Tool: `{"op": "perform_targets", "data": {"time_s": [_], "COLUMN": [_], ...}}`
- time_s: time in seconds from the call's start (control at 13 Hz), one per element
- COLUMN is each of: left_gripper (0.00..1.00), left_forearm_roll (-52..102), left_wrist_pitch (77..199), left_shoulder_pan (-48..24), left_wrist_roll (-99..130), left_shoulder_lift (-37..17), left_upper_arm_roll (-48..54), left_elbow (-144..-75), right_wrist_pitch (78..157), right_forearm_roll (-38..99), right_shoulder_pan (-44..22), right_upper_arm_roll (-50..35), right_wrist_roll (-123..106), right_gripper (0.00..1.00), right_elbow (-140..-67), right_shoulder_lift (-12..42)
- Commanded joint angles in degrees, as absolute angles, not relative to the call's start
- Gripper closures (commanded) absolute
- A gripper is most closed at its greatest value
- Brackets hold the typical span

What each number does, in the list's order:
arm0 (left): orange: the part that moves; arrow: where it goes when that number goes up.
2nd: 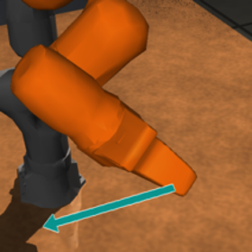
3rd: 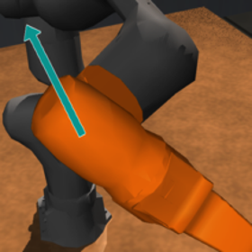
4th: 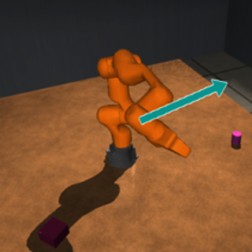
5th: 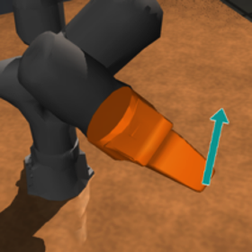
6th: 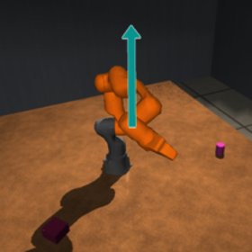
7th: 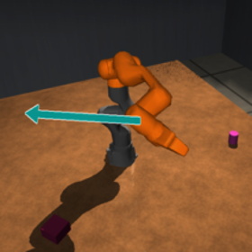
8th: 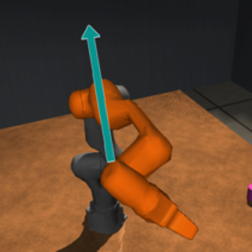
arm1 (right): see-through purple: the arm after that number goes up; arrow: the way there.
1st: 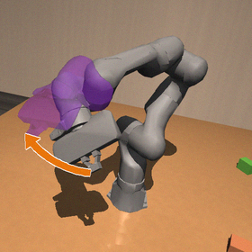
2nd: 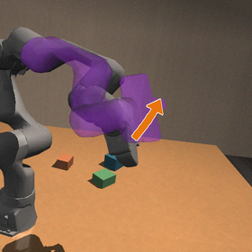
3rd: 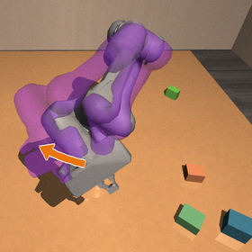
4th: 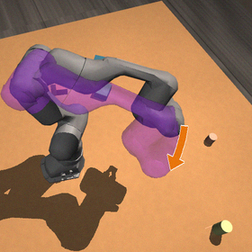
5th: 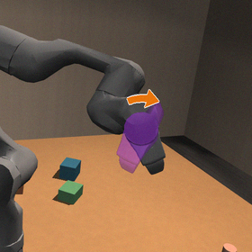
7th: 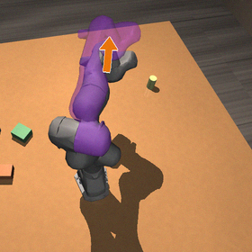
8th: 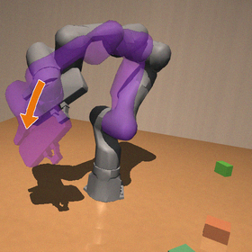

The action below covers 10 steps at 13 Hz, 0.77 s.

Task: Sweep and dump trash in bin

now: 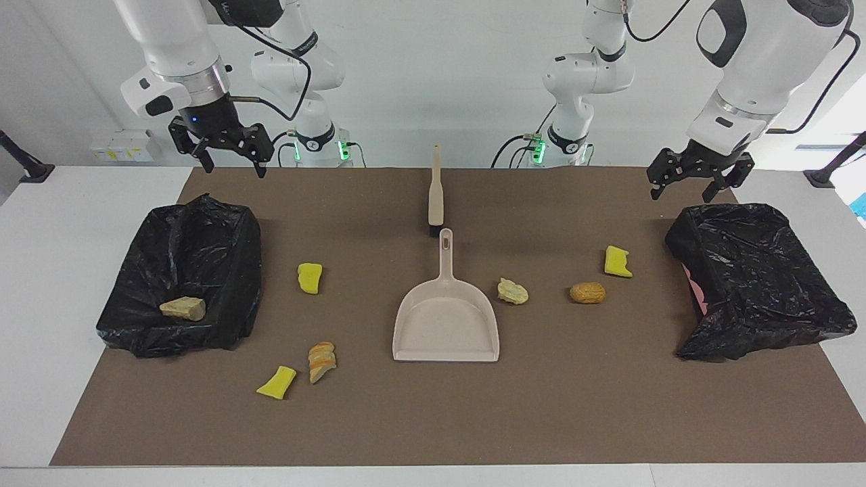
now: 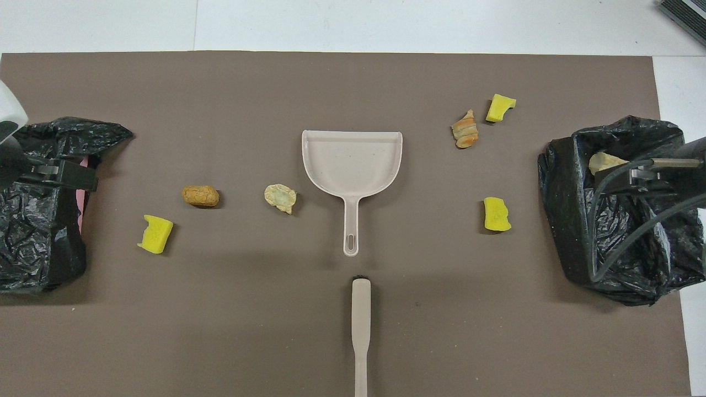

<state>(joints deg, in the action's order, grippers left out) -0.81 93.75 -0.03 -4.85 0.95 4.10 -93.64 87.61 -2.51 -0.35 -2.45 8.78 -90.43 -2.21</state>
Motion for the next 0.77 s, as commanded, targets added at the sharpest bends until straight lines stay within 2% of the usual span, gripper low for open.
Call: {"op": "perform_targets", "data": {"time_s": [0.0, 0.54, 0.69], "left_gripper": [0.0, 0.0, 0.0], "left_forearm_roll": [-0.09, -0.09, 0.0], "left_wrist_pitch": [92.55, 93.77, 94.3], "left_shoulder_pan": [0.0, -1.14, -3.94], "left_wrist_roll": [-5.71, -4.75, -3.09], "left_shoulder_lift": [1.67, 2.11, 2.46], "left_upper_arm_roll": [3.87, 4.57, 4.57], "left_elbow": [-93.69, -96.23, -97.46], "right_wrist_pitch": [87.72, 90.07, 90.18], "right_forearm_roll": [-1.05, -1.05, -0.97], "right_shoulder_pan": [0.53, -0.44, -0.79], "right_upper_arm_roll": [-2.64, -2.9, -2.9], "right_wrist_roll": [7.3, 7.82, 8.0], "right_gripper": [0.0, 0.0, 0.0], "right_elbow": [-90.53, -92.11, -92.55], "right_shoulder_lift": [-2.2, -3.07, -3.16]}}
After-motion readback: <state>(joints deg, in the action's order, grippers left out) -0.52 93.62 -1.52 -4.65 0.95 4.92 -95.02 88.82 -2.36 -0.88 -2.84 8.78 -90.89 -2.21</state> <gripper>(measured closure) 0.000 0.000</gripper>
